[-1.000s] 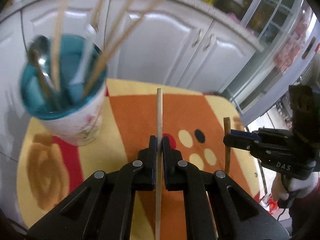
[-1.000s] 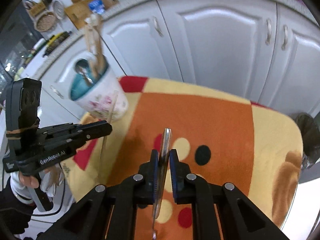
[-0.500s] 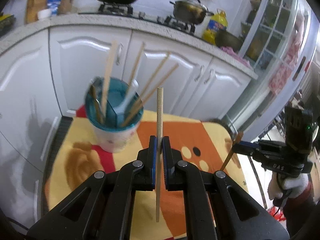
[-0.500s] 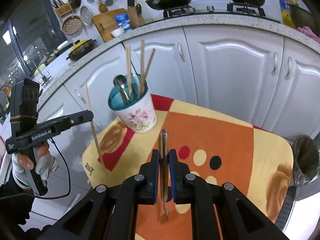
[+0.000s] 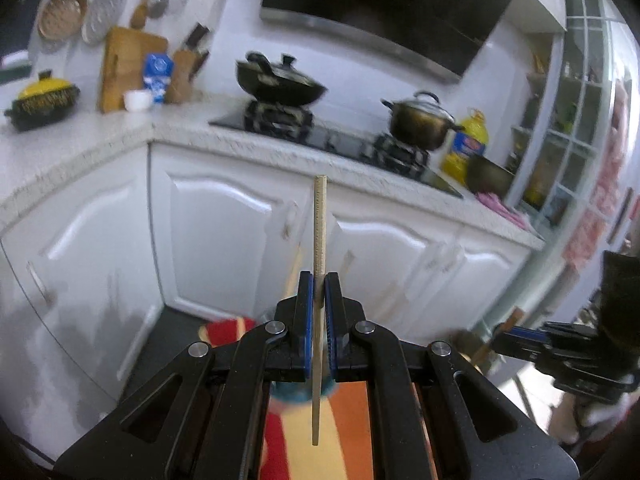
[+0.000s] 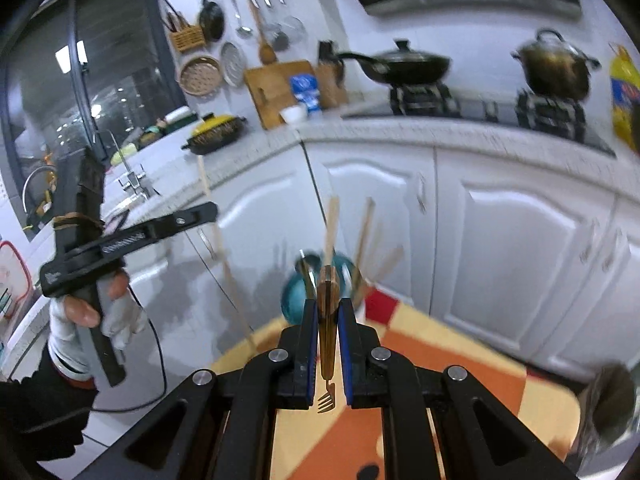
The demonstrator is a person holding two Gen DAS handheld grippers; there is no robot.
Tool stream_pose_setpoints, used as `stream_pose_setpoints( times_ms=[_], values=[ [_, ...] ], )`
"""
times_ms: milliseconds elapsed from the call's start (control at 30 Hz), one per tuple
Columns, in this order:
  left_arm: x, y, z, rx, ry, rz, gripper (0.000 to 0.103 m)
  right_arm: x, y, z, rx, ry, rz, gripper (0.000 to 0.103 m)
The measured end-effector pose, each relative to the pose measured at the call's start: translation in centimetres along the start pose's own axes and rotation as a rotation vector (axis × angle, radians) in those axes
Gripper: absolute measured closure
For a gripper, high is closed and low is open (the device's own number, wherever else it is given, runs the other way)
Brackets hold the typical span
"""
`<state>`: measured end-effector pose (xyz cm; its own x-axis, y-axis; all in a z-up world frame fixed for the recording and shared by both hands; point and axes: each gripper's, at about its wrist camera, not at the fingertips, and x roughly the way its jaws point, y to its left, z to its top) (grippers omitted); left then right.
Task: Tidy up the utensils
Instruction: 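Lift the chopstick and knife and carry them over the holder, then lower the chopstick and knife into the holder and open both grippers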
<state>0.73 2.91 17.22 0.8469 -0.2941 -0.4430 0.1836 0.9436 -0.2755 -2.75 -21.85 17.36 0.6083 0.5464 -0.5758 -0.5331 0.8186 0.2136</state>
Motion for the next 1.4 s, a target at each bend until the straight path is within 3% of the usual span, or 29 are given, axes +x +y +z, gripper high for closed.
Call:
stream_pose_setpoints(
  times_ms=[233, 467, 767, 1067, 1333, 1400],
  values=[
    [3.5, 1.3, 2.0, -0.007, -0.04, 0.077, 0.099, 4.0, 0.6, 4.3, -0.026, -0.01, 0.003, 0.094],
    [7.0, 2.4, 1.5, -0.001, -0.029, 0.143, 0.099, 8.0, 0.5, 5.8, -0.034, 0.009, 0.002, 0.094],
    [9.3, 3.1, -0.8, -0.001, 0.023, 0.167, 0.099, 11.0, -0.1, 4.8, -0.026, 0.05, 0.009, 0.094],
    [11.1, 3.4, -3.5, -0.019, 0.108, 0.172, 0.099, 14.1, -1.3, 0.6, 0.053, 0.135, 0.02, 0.094],
    [11.9, 3.1, -4.8, -0.024, 0.165, 0.155, 0.099, 13.8, -3.9, -0.6, 0.151, 0.17, -0.005, 0.094],
    [11.8, 3.0, -5.0, -0.023, 0.174, 0.154, 0.095, 13.4, -4.3, -0.9, 0.173, 0.17, 0.009, 0.092]
  ],
)
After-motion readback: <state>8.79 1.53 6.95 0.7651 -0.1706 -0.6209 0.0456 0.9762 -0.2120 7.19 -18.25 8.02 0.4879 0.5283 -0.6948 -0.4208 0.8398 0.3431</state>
